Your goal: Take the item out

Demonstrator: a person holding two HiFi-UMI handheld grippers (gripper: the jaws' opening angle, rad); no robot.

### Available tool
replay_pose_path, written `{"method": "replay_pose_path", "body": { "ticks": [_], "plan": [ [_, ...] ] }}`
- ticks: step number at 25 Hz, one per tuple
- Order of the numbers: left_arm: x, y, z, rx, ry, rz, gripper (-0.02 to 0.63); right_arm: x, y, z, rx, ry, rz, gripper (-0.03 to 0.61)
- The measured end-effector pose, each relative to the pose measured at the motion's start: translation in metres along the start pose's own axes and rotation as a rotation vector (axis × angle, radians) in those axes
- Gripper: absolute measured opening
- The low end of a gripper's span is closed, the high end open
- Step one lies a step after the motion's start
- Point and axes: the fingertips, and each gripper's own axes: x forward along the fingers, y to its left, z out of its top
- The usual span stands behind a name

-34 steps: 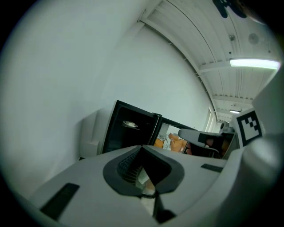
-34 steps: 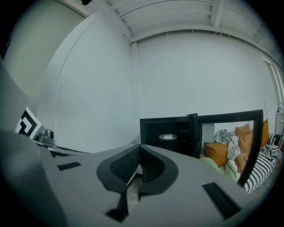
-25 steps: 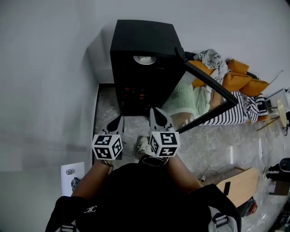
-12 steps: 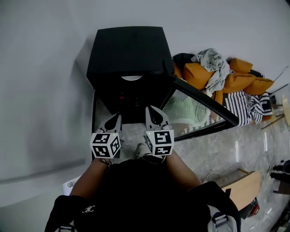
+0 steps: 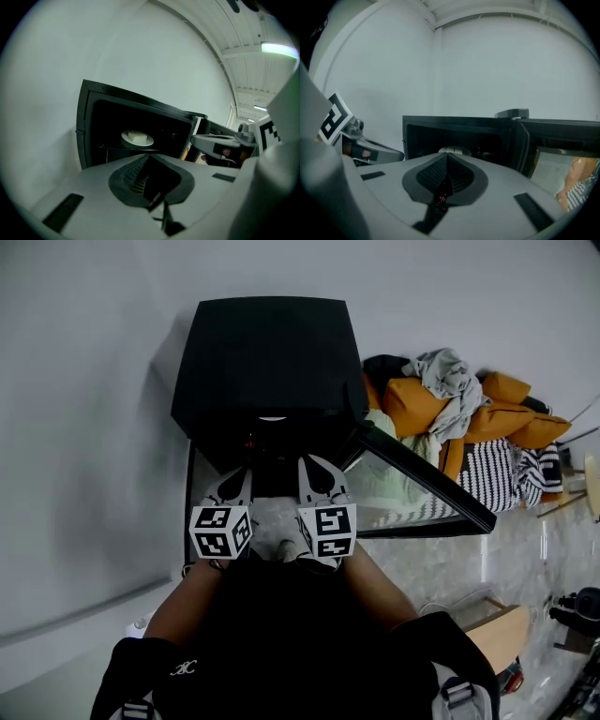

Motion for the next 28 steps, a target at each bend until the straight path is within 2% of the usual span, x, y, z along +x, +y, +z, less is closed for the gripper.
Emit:
{"method": "replay_pose_path", "body": {
  "ticks": [5, 11, 12, 14, 17, 20, 26, 28],
  "plan": [
    [0.017, 0.025, 0.001, -0.032, 0.02, 0.024, 0.008, 0.019, 0.003, 0.0, -0.018, 0.031, -0.022, 0.008],
    [0.035, 0.05, 0.0, -0.137, 0.026, -0.006, 0.011, 0.03, 0.007, 0.006, -0.021, 0.055, -0.068, 0.008],
    [0.039, 0.053, 0.0, -0.146, 0.026, -0.005, 0.019, 0.031, 0.006, 0.005, -0.023, 0.062, -0.08, 0.008],
    [0.047, 0.058, -0.001, -0.16, 0.03, -0.002, 0.08, 0.03, 0.002, 0.003, -0.029, 0.071, -0.107, 0.008],
    [0.059, 0.06, -0.006, -0.239, 0.045, -0.026, 0.092, 0.025, -0.007, -0.001, -0.024, 0.079, -0.148, 0.008],
    [0.071, 0.059, -0.009, -0.441, 0.049, -0.087, 0.092, 0.019, -0.014, -0.006, -0.013, 0.095, -0.179, 0.008],
    [0.093, 0.066, -0.008, -1.069, -0.059, -0.255, 0.094, 0.007, -0.027, -0.012, -0.005, 0.106, -0.231, 0.008],
    [0.099, 0.071, -0.008, -1.187, -0.099, -0.28, 0.094, 0.001, -0.031, -0.013, -0.002, 0.11, -0.249, 0.008]
  ]
}}
